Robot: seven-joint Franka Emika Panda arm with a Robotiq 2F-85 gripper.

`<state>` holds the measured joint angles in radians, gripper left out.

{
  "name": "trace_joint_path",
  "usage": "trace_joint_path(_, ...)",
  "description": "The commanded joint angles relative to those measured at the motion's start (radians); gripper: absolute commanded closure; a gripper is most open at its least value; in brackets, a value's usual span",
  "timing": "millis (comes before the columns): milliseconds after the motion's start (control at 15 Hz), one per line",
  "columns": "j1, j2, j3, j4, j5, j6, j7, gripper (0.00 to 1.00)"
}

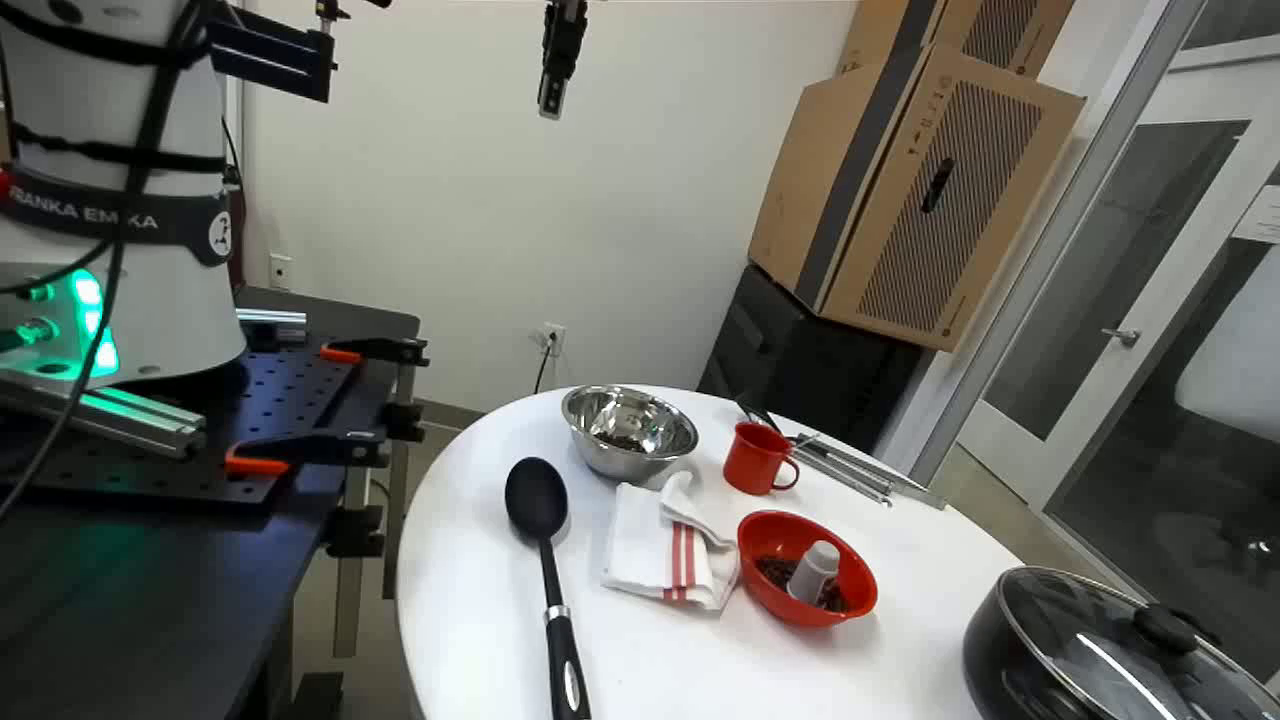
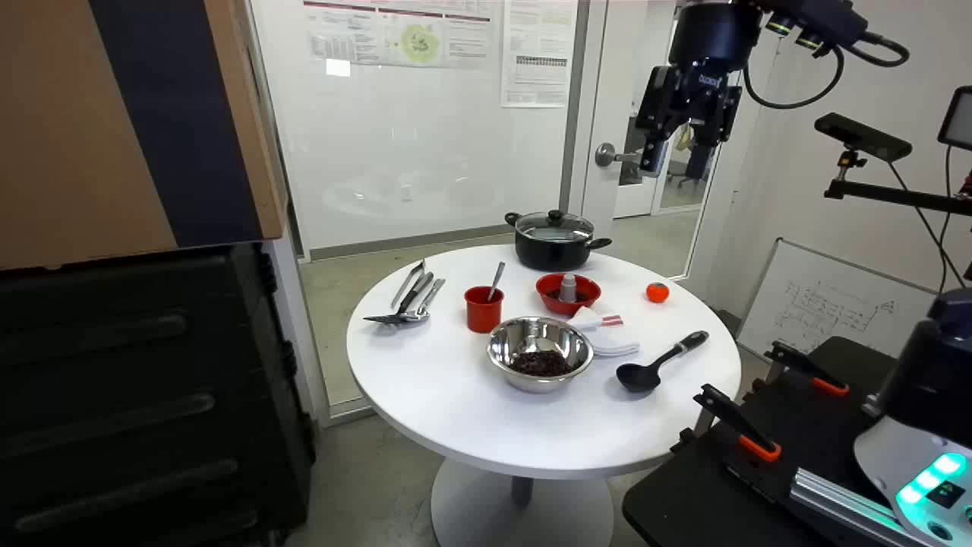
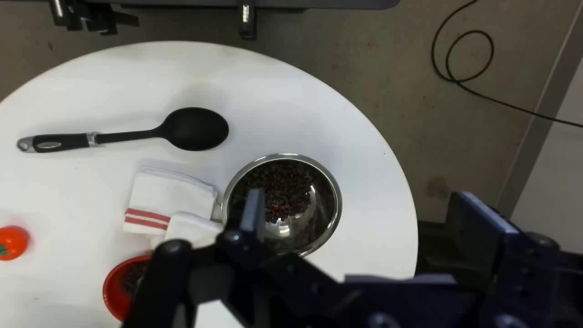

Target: Use the spoon in the mug to stir in the metal bowl

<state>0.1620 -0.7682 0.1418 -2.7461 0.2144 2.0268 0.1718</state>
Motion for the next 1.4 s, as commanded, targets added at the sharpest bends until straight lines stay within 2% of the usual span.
trace_joint_path(0, -0.005, 0.000, 0.004, 0.002, 0.003, -0.003, -0.003, 0.00)
trace_joint_path(533, -0.097, 0.170, -0.038, 0.104, -0.045, 0.053, -0.023, 0.00)
trace_joint_path(667, -0.103, 0.270, -0.076, 0.168, -0.048, 0.051, -0.092, 0.00)
trace_joint_path(800, -0.084, 0.376, -0.124, 0.246, -0.042, 0.021, -0.225, 0.00)
trace_joint_path(1000, -0.086, 0.544, -0.148, 0.389, -0.051, -0.030, -0.346, 0.00)
trace_joint_path(1067, -0.091, 0.601, -0.147, 0.439, -0.055, -0.034, -0.363, 0.00)
trace_joint_path(1333, -0.110, 0.755, -0.128, 0.601, -0.078, 0.044, -0.293, 0.00)
